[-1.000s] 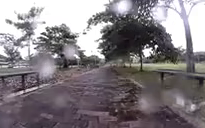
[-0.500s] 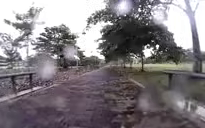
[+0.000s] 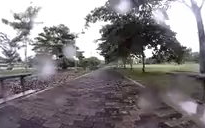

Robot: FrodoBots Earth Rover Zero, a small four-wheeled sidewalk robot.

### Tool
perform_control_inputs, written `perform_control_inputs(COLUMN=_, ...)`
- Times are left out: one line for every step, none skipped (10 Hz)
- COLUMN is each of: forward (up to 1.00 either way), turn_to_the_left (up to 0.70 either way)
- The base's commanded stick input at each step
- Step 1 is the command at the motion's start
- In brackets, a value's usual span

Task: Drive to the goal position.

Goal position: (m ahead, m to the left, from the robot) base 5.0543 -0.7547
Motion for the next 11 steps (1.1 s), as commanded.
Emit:
perform_control_inputs(forward=0.70, turn_to_the_left=0.00)
perform_control_inputs(forward=0.70, turn_to_the_left=0.00)
perform_control_inputs(forward=0.70, turn_to_the_left=0.00)
perform_control_inputs(forward=0.70, turn_to_the_left=0.00)
perform_control_inputs(forward=0.70, turn_to_the_left=0.00)
perform_control_inputs(forward=0.70, turn_to_the_left=0.00)
perform_control_inputs(forward=0.70, turn_to_the_left=0.00)
perform_control_inputs(forward=0.70, turn_to_the_left=0.00)
perform_control_inputs(forward=0.70, turn_to_the_left=0.00)
perform_control_inputs(forward=0.70, turn_to_the_left=0.00)
perform_control_inputs(forward=0.70, turn_to_the_left=0.00)
